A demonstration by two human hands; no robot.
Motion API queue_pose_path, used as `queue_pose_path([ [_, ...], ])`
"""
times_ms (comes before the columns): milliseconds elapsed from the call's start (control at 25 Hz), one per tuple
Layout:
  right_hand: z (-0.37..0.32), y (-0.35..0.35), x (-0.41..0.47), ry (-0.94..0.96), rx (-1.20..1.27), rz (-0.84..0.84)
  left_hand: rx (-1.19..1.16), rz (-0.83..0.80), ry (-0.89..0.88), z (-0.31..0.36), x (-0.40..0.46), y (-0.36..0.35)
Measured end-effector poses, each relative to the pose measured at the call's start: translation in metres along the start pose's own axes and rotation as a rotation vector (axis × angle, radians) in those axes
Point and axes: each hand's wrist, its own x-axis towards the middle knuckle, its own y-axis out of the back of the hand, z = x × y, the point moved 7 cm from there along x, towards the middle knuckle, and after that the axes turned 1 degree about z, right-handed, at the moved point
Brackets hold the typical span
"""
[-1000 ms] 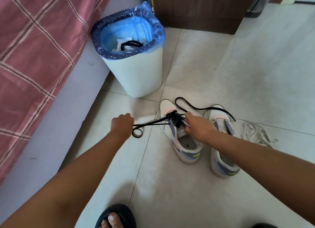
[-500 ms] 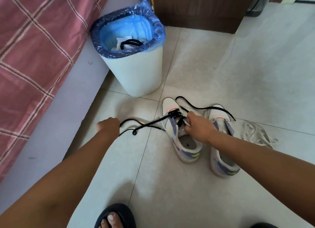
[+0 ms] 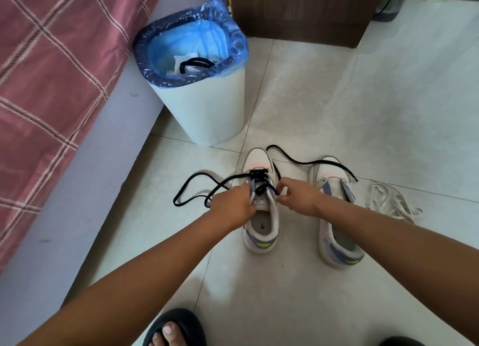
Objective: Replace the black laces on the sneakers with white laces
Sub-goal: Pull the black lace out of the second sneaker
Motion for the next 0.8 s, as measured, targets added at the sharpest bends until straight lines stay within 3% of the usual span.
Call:
queue_pose_path([
  [160, -0.003, -0.006, 0.006, 0.022, -0.034, -0.038, -0.021, -0.009, -0.040, -0.015, 0.006, 0.005],
  [240, -0.009, 0.011, 0.010, 0.042, -0.089, 0.019, 0.105, 0.043, -0.064, -0.020, 0.005, 0.010],
  [320, -0.028, 0.044, 0.010, 0.119, -0.045, 0.253, 0.270, 0.132, -0.099, -0.018, 0.002, 0.014],
  [440, -0.066, 0.079, -0.004, 0.338, 0.101, 0.539, 0.267, 0.385, -0.183, -0.007, -0.006, 0.029],
  [480, -0.073, 0.078, -0.007, 0.377, 0.112, 0.543, 0.221, 0.455, -0.212, -0.005, -0.009, 0.035],
  [560, -0.069, 0.060, -0.006, 0.337, 0.100, 0.472, 0.114, 0.435, -0.221, -0.004, -0.014, 0.033],
  [680, -0.043, 0.015, -0.002, 0.125, 0.056, 0.309, 0.111, 0.370, -0.134, -0.011, -0.021, 0.016],
  [800, -0.031, -0.018, -0.004, -0.061, 0.203, 0.258, 0.120, 0.293, -0.110, -0.012, -0.028, 0.003],
])
